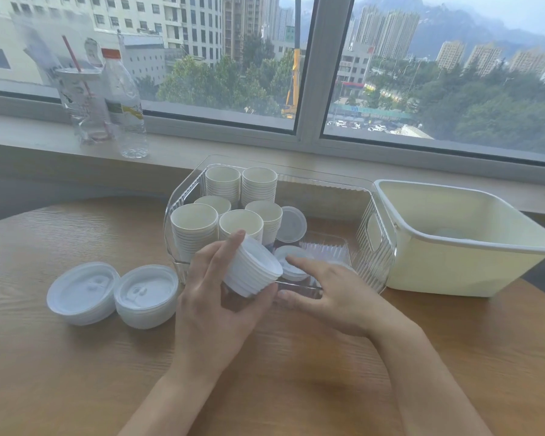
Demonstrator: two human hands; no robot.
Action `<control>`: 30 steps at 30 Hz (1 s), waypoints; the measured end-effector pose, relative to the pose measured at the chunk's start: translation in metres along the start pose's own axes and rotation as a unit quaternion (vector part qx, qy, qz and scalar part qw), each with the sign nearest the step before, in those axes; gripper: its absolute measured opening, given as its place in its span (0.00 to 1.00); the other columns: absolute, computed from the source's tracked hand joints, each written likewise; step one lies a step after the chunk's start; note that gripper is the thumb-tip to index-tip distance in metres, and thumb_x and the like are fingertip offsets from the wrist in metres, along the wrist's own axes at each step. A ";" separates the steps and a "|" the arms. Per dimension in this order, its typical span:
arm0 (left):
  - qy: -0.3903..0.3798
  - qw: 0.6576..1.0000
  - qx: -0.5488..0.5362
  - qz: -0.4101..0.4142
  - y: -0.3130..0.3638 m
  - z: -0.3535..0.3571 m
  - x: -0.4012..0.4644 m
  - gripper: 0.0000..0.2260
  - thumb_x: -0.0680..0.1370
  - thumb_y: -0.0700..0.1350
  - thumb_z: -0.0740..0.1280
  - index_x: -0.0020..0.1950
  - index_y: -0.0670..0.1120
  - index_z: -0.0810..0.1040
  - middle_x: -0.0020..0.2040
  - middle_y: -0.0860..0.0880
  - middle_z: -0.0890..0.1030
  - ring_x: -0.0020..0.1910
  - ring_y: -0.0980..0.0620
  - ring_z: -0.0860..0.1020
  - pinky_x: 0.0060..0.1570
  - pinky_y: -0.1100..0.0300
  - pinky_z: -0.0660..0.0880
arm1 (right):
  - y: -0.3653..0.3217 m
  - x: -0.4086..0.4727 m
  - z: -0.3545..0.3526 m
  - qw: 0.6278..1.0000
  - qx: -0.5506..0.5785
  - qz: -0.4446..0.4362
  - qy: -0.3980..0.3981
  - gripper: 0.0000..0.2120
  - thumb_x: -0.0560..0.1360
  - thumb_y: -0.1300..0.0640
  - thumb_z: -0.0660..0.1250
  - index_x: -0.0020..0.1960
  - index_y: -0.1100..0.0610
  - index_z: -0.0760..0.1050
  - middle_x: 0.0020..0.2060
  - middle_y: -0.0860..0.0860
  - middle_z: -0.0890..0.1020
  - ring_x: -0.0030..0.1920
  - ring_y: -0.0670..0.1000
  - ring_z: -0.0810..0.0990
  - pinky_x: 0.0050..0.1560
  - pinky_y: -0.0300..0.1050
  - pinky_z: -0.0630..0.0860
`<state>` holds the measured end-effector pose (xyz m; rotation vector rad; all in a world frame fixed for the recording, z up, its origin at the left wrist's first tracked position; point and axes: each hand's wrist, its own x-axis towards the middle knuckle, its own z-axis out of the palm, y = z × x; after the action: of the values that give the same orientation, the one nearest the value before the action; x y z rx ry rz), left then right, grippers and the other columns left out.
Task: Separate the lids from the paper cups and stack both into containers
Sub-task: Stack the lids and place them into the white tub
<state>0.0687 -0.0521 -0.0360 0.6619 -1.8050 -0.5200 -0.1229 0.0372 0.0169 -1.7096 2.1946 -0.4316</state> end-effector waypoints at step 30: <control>-0.048 0.997 -0.055 0.010 -0.001 0.000 -0.002 0.37 0.72 0.56 0.77 0.79 0.53 0.70 0.69 0.57 0.76 0.71 0.57 0.74 0.63 0.68 0.72 | 0.003 -0.007 -0.023 0.913 0.320 -0.164 0.196 0.04 0.74 0.60 0.78 0.46 0.52 0.87 0.41 0.52 0.82 0.45 0.56 0.78 0.51 0.55 0.75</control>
<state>0.0698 -0.0519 -0.0382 0.5514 -1.8573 -0.6420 -0.1344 0.0457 0.0370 -1.6847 1.6737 -1.5038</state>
